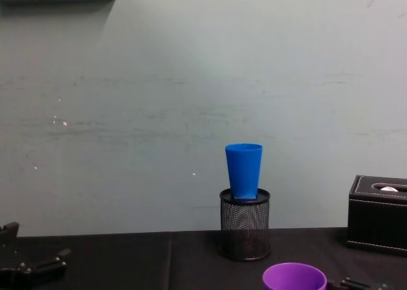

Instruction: Pick up one cup with a gripper and tap it against the other cup.

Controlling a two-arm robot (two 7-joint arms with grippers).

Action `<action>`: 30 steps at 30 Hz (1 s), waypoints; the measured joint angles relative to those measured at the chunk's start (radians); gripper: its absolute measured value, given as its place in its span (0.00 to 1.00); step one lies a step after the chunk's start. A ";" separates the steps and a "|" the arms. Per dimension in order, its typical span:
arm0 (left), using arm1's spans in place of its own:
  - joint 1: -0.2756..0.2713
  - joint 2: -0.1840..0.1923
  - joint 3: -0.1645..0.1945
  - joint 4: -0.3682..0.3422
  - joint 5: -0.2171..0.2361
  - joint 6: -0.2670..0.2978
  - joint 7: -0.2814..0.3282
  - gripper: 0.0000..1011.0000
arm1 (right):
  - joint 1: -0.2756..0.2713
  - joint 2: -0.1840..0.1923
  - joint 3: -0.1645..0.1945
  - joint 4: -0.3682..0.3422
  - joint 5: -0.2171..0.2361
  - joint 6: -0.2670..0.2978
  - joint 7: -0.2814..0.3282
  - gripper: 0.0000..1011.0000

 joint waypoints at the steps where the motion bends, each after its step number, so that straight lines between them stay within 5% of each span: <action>1: 0.000 0.000 0.000 0.000 0.000 0.000 0.000 1.00 | 0.002 -0.010 0.000 0.009 -0.004 -0.008 -0.001 0.99; 18: 0.000 0.000 0.000 0.000 0.000 0.000 0.000 1.00 | 0.027 -0.098 0.018 0.084 -0.058 -0.072 -0.037 0.99; 30: 0.000 0.000 0.000 0.000 0.000 0.000 0.000 1.00 | 0.033 -0.111 0.020 0.095 -0.071 -0.062 -0.044 0.99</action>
